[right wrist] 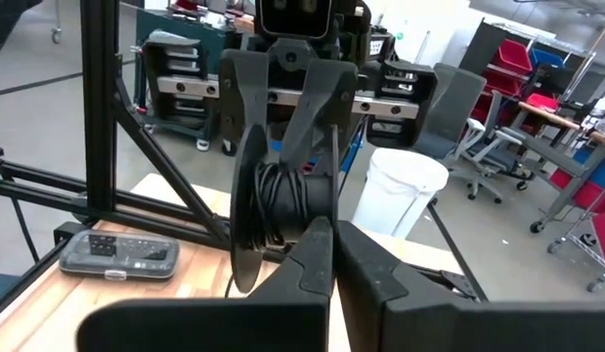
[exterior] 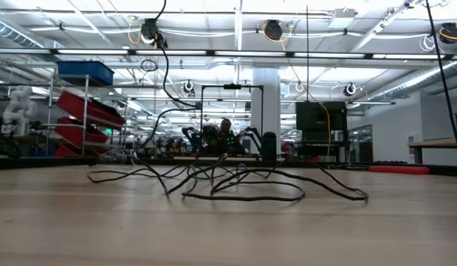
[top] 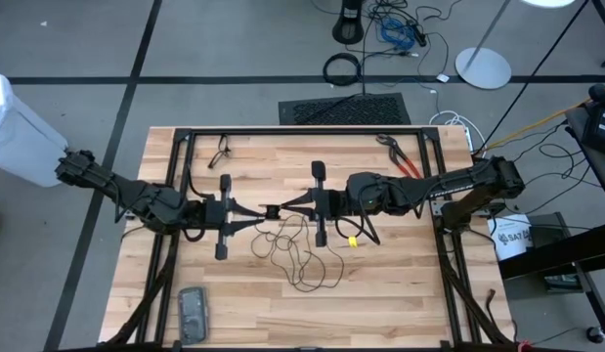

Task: Coil cords
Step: Coil the black wire onto the spool

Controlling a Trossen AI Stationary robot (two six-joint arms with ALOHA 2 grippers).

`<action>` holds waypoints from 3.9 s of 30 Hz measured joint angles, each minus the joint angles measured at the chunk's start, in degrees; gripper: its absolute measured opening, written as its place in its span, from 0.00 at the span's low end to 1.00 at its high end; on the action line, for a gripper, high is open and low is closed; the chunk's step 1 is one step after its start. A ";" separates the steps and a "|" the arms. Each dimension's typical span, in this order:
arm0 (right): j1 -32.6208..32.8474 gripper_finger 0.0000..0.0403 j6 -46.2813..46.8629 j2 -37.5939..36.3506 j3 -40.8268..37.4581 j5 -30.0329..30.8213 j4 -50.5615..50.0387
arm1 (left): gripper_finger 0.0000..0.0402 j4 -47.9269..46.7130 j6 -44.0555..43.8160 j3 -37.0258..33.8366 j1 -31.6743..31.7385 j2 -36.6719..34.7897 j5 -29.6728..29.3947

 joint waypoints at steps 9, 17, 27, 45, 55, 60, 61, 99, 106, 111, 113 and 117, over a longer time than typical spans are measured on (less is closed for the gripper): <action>0.22 0.00 1.22 -0.77 0.00 2.73 -0.57 | 0.35 -0.18 0.42 0.00 -1.41 -0.43 0.70; 1.25 0.00 7.45 -4.46 0.00 9.37 -4.28 | 0.48 -0.59 0.35 0.00 -3.62 -2.10 -1.25; 5.15 0.00 6.84 -7.99 0.00 18.43 -8.06 | 0.51 -0.73 -3.65 -2.61 -4.24 3.67 -5.89; 6.47 0.00 8.96 -10.80 0.00 21.47 -13.39 | 0.51 7.34 -6.27 -2.73 -2.33 13.44 -13.75; 6.80 0.00 7.45 -11.53 -0.01 21.48 -12.84 | 0.51 6.93 -11.76 -2.73 -0.44 15.43 -6.21; 6.95 0.00 6.88 -12.29 -0.02 21.46 -12.94 | 0.51 6.60 -13.25 -2.73 -0.15 16.91 -14.30; 6.95 0.00 6.61 -12.46 0.00 21.44 -13.07 | 0.51 6.62 -13.30 -2.73 -0.16 17.12 -15.47; 6.36 0.00 5.39 -13.02 -0.02 21.44 -11.63 | 0.03 1.91 -15.81 -2.71 -0.20 18.51 -23.27; 6.37 0.00 6.87 -10.89 -0.01 21.52 -6.60 | 0.03 1.51 -15.78 -2.71 0.33 18.49 -25.07; 6.38 0.00 4.30 -7.41 -0.02 28.39 -0.37 | 0.03 1.66 -15.74 -2.71 0.54 18.49 -25.07; 6.32 0.00 2.43 -5.70 -0.01 31.78 2.67 | 0.03 2.07 -15.72 -2.71 0.50 18.49 -25.05; 6.34 0.00 -1.83 -1.95 -0.02 36.24 10.31 | 0.03 3.01 -14.53 -2.71 0.50 18.49 -24.60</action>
